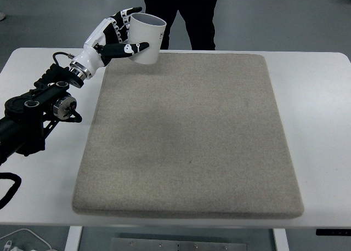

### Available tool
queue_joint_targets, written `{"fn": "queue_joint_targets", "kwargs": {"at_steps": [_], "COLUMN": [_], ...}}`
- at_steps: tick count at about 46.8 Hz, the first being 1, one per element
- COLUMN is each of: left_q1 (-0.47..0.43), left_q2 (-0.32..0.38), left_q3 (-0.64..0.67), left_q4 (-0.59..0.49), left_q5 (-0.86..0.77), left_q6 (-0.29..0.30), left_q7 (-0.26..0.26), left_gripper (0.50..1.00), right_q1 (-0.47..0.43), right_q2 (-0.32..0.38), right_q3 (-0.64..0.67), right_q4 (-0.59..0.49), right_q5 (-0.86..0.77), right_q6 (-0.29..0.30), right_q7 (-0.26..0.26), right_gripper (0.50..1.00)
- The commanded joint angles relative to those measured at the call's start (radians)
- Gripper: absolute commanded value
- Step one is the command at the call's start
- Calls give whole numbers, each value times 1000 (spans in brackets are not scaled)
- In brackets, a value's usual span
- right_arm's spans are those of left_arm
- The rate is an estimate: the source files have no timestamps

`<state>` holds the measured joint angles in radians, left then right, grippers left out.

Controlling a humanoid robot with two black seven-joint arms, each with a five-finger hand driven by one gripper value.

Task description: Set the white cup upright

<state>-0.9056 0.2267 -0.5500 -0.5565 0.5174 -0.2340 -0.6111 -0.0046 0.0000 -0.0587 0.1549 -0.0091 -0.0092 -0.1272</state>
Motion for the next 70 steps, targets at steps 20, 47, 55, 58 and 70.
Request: {"fn": "queue_joint_targets", "kwargs": {"at_steps": [20,47,55,58,70], "left_q1": [59,111,120,119,120], "left_q2": [-67,-81,-102,-110,-119], "left_q3": [8,35,41,41,39], "left_q4": [15,15,18,20,23], "left_q5": [6,12,24,24,23], "left_q6": [128,165,177,180,183], "left_q7": [0,0,0,0,0], "left_gripper": [604,623,643,653,850], "right_q1": [0,-2,-2,-2,-3], "right_q2": [0,0,0,0,0], "right_q3": [-1,-1,0,0,0], "right_q4": [0,0,0,0,0], "right_q5": [1,1,1,1,1], "right_q6": [3,8,6,6,6], "right_q7": [0,0,1,1,1], "right_gripper": [930,930,930,930,930]}}
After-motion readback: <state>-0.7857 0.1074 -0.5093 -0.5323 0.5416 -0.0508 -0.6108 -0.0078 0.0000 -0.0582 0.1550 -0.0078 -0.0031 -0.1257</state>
